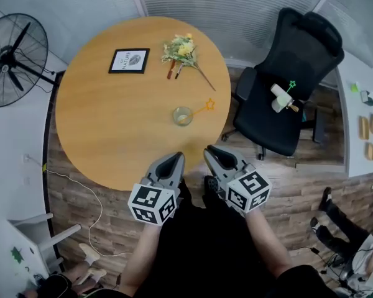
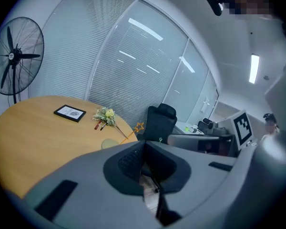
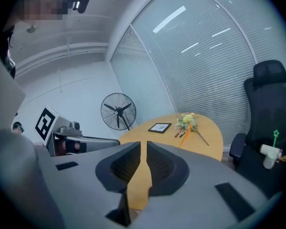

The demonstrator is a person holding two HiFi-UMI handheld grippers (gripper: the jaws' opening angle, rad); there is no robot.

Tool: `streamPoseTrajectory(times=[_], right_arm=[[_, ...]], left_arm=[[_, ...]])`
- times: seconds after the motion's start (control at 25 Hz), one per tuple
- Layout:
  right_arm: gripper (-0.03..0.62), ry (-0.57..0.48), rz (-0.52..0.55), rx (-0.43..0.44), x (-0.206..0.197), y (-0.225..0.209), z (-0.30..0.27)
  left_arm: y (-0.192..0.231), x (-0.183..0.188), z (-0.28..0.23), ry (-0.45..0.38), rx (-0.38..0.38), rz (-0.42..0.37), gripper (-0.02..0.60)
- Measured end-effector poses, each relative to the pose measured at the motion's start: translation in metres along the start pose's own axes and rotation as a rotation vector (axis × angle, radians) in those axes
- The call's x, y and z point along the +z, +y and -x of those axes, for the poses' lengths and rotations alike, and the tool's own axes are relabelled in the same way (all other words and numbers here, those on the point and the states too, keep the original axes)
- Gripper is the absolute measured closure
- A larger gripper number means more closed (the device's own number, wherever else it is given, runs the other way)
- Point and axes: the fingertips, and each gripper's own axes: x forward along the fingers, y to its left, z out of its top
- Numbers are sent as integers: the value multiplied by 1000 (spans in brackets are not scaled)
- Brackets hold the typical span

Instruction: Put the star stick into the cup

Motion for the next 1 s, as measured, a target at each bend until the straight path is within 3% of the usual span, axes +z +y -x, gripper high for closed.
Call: streamPoseTrajectory(times=[0.44,1.0], right_arm=[[585,-23,94,160,6,17,60],[585,-43,136,244,9,37,87]], left_arm=[[-47,-23,30,-113,152,50,583],[-78,-12,54,-187,189,14,583]])
